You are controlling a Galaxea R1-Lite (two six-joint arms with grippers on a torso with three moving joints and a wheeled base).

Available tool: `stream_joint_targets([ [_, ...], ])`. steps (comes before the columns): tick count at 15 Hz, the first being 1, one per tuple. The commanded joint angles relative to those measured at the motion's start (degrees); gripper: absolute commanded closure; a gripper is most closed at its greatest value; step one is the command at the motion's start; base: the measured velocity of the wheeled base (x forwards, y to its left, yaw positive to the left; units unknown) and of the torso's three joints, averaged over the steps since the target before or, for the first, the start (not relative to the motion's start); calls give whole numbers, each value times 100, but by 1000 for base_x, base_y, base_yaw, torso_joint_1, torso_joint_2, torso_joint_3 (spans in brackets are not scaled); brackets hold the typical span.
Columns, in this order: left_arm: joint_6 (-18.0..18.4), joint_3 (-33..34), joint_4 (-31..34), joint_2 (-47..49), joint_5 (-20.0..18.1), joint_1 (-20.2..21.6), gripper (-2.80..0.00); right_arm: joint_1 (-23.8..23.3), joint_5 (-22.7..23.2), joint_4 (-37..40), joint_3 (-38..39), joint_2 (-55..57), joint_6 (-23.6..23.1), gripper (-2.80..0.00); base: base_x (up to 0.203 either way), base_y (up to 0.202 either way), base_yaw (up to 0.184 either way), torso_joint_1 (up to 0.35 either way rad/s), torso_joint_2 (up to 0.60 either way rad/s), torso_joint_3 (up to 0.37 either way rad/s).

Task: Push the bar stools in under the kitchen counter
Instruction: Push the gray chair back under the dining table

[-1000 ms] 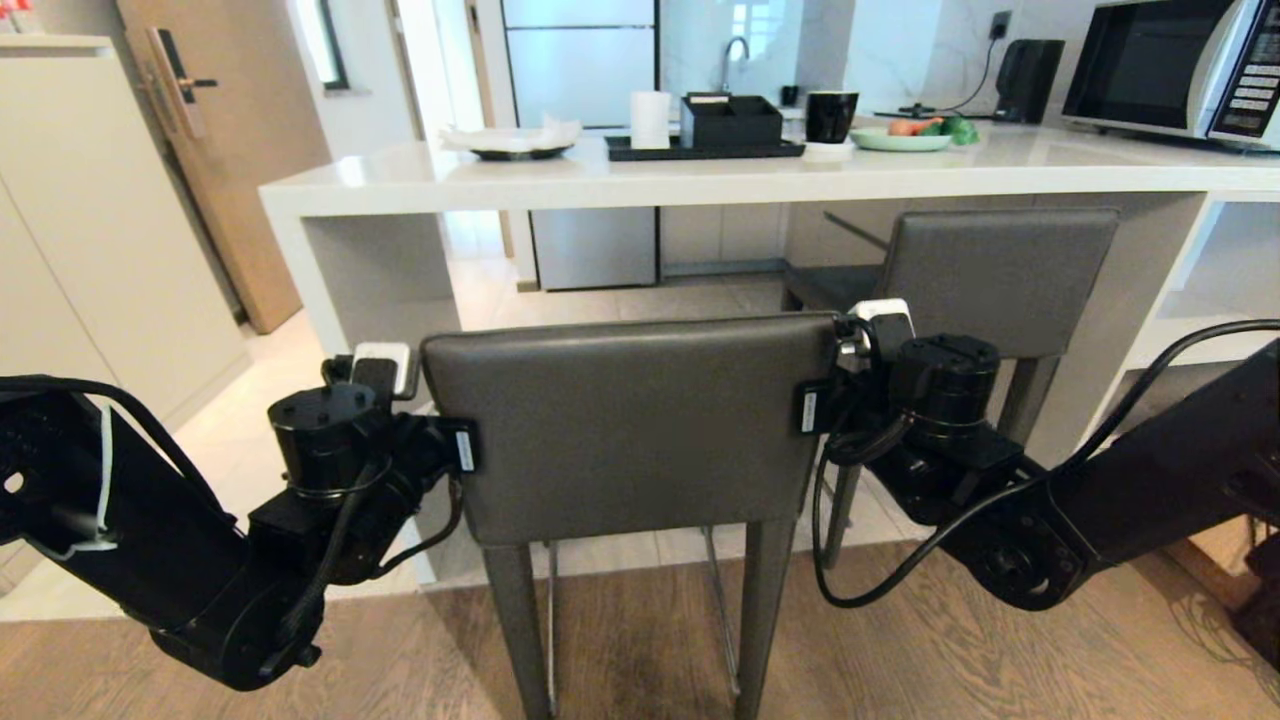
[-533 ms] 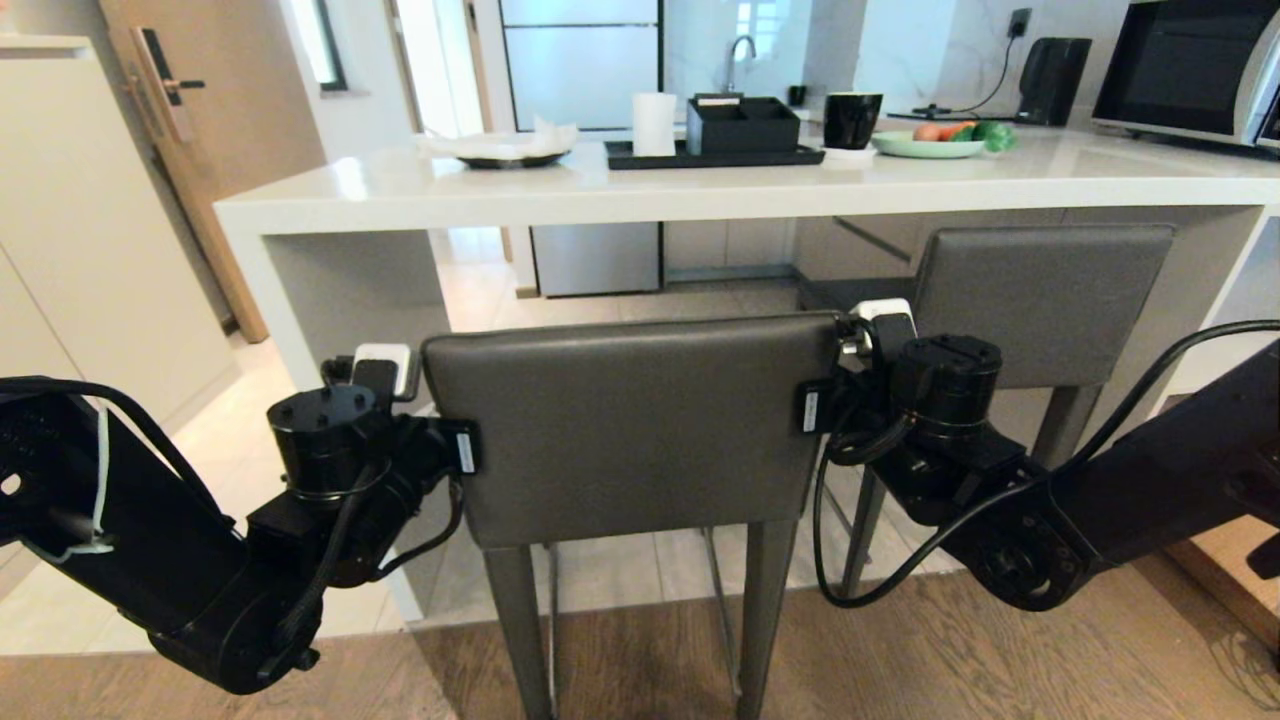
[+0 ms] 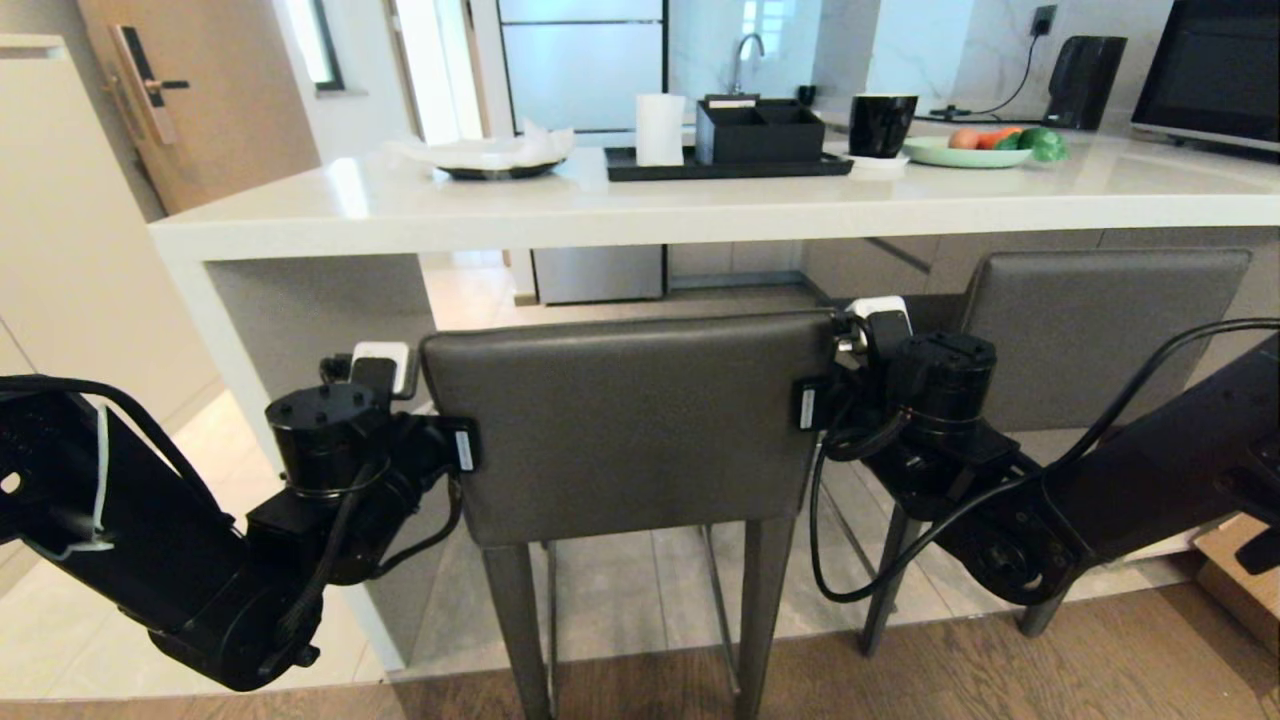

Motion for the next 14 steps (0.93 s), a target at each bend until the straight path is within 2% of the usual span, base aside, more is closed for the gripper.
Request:
stream_joint_targets([
  [1, 1, -11, -47, 9, 9, -14, 0, 1, -14, -53, 13, -6, 4, 0, 191, 0, 3, -1, 2, 2],
  [11, 0, 59, -65, -56, 17, -14, 0, 106, -49, -308, 434, -68, 6, 0, 185, 0, 2, 3, 4, 4],
  [14, -6, 89, -65, -105, 17, -14, 0, 270, -61, -424, 616, -109, 5, 0, 18, 0, 2, 3, 1, 1],
])
